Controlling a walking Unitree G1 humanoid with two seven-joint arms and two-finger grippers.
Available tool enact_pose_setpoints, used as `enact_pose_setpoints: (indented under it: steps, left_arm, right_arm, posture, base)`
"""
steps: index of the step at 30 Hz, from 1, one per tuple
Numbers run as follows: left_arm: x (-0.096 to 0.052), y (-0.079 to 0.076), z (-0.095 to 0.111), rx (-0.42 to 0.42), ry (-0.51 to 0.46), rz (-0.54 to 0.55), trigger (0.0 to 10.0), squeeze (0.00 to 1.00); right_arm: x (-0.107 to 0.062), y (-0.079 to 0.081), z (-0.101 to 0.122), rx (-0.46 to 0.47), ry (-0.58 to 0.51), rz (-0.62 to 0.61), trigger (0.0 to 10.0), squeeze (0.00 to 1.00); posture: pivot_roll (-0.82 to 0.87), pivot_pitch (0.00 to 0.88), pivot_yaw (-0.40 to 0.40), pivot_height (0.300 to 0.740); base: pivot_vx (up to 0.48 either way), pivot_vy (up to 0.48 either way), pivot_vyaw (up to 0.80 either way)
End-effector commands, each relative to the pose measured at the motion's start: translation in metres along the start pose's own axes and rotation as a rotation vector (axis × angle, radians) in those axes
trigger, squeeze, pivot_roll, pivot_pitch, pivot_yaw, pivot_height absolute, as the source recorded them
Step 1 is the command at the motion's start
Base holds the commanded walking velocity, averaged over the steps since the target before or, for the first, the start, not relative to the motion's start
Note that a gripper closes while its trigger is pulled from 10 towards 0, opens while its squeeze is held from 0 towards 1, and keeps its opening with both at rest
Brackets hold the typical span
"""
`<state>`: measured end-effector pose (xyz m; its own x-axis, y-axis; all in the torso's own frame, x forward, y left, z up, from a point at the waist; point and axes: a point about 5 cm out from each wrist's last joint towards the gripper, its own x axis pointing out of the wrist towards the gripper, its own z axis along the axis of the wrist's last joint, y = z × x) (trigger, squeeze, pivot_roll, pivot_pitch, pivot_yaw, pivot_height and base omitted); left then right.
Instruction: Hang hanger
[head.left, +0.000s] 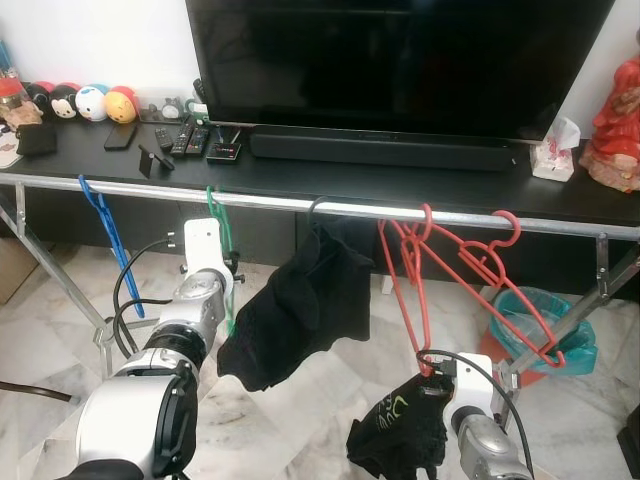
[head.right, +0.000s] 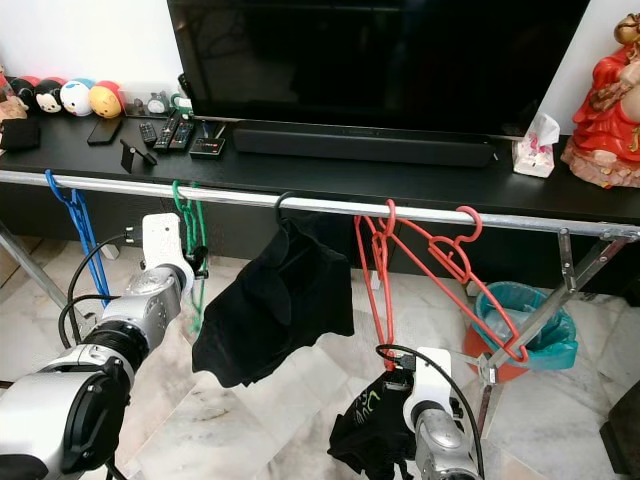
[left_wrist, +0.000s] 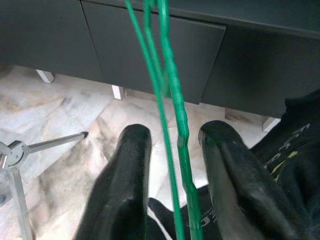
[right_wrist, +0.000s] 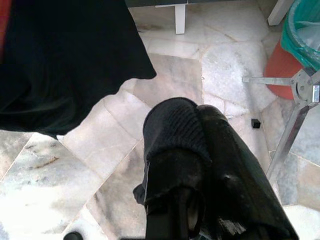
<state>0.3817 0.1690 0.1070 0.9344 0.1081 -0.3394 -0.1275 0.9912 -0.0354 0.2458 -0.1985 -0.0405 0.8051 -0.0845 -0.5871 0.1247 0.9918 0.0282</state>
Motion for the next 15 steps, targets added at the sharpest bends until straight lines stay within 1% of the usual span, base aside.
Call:
enact_pose_setpoints:
  steps: [1,15]
  left_arm:
    - [-0.0006,0.0073,-0.0073,0.035,0.015,0.016,0.0,0.00]
    - [-0.0009,0.0099,-0.0099,0.045,0.018,0.037,0.0,0.00]
  right_arm:
    - [0.0014,0.0013,0.0031,-0.008,0.000,0.009,10.0,0.00]
    - [0.0016,0.0004,0.0038,-0.010,0.001,0.009,10.0,0.00]
  posture:
    - [0.03,0.000,-0.046,0.740]
    - [0.03,0.000,-0.049,0.740]
  base:
    - [0.000,0.000,0.00]
    - [0.000,0.000,0.00]
